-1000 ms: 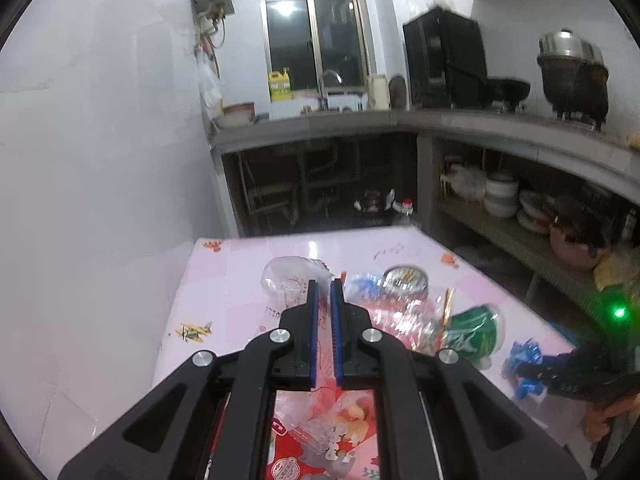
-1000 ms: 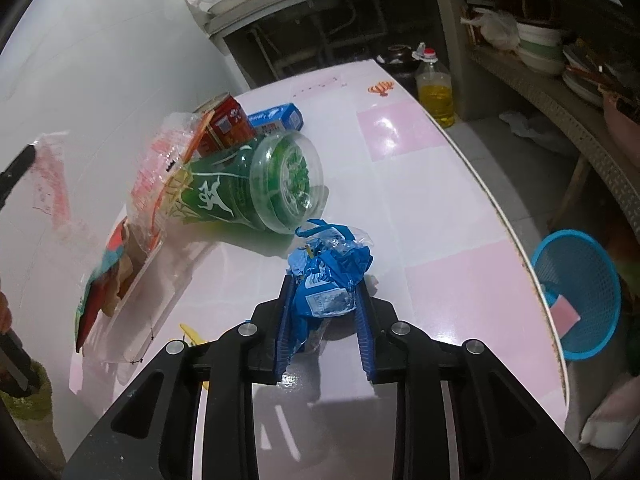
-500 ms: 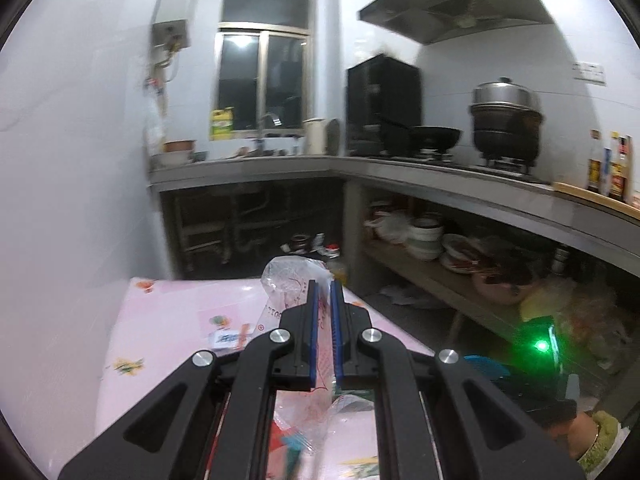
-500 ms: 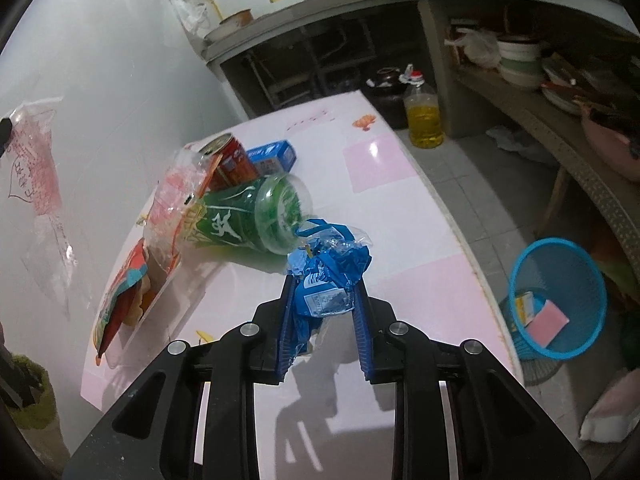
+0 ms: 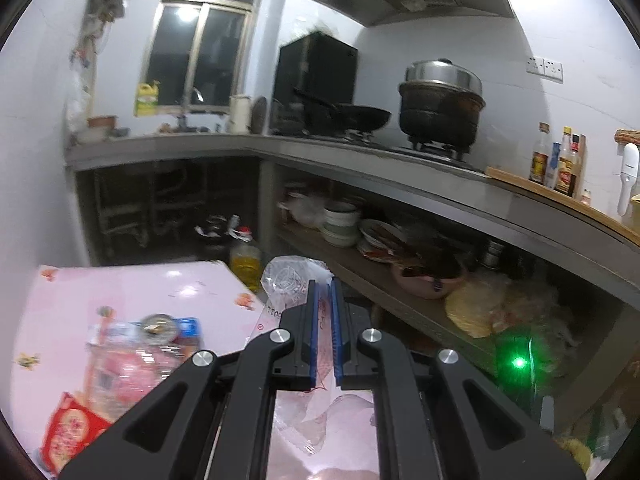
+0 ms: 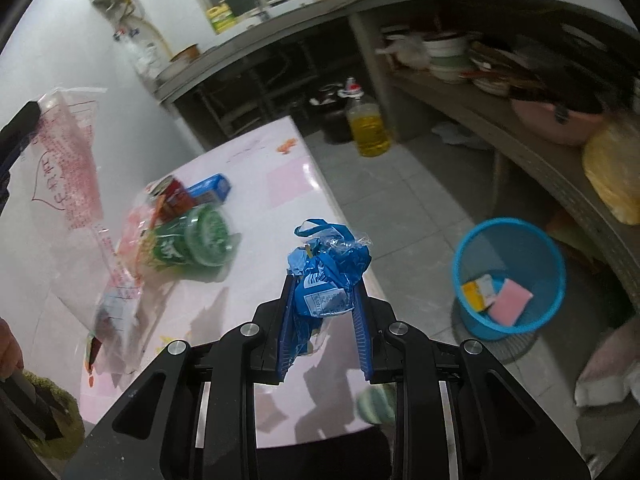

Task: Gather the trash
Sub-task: 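Carry the plastic bag and blue wrapper to the wastebasket and open both tools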

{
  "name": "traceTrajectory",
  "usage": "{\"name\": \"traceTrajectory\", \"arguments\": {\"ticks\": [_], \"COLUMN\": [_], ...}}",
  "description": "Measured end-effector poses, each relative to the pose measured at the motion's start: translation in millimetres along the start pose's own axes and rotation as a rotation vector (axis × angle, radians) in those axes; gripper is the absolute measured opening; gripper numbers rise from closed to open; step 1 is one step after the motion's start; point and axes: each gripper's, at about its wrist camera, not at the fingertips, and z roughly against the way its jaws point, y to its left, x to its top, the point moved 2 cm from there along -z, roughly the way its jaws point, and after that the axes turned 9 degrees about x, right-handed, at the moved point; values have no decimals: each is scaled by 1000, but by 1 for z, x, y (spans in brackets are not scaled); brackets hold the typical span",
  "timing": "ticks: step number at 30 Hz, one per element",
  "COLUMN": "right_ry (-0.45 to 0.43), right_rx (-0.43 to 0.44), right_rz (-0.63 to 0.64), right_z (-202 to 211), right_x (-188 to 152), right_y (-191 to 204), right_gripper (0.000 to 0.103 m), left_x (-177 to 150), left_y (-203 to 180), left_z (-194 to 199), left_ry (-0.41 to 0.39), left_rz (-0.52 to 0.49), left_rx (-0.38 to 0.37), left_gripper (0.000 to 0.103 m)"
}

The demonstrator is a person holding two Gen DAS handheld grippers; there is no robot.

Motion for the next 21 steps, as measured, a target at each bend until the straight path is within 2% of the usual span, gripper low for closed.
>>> {"name": "traceTrajectory", "arguments": {"ticks": [8, 14, 17, 21], "right_ry": [-35, -58, -65, -62], "right_rx": [-62, -129, -176, -222], "right_rz": [-102, -195, -245, -319], "right_z": [16, 25, 26, 26], "right_x": [-1, -7, -12, -20], "right_y": [-47, -93, -117, -149], "right_gripper": [25, 25, 25, 25], "left_x": [0, 0, -5, -21], "left_y": [-51, -84, -105, -131], "left_z": [-55, -111, -153, -210], "left_ry": [93, 204, 311, 465], "left_rz": [-24, 23, 68, 96], "left_rx": [-64, -147, -206, -226], "left_gripper": [5, 5, 5, 5]}}
